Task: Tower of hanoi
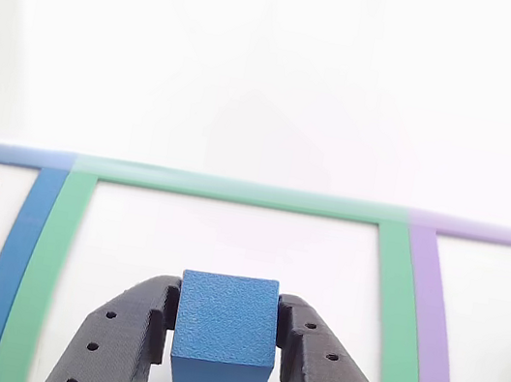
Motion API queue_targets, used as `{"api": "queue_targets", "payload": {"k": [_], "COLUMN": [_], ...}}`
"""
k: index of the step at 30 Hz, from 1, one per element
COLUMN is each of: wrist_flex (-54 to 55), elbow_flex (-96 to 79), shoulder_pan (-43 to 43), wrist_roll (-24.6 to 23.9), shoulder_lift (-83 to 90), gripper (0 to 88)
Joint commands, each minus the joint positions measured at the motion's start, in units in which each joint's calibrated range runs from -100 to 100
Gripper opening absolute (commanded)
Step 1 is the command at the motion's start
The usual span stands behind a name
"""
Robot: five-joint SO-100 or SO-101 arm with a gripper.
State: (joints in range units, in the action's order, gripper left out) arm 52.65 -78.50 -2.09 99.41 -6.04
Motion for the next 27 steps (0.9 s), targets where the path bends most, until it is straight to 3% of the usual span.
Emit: {"api": "queue_targets", "payload": {"k": [1, 14, 27], "wrist_flex": [3.89, 5.91, 6.23], "elbow_flex": [2.13, 4.04, 4.67], "shoulder_pan": [0.83, 1.52, 2.20], "wrist_roll": [0.59, 0.59, 0.59], "shoulder_lift": [-2.22, -7.10, -7.91], "gripper": [4.9, 5.7, 15.4]}}
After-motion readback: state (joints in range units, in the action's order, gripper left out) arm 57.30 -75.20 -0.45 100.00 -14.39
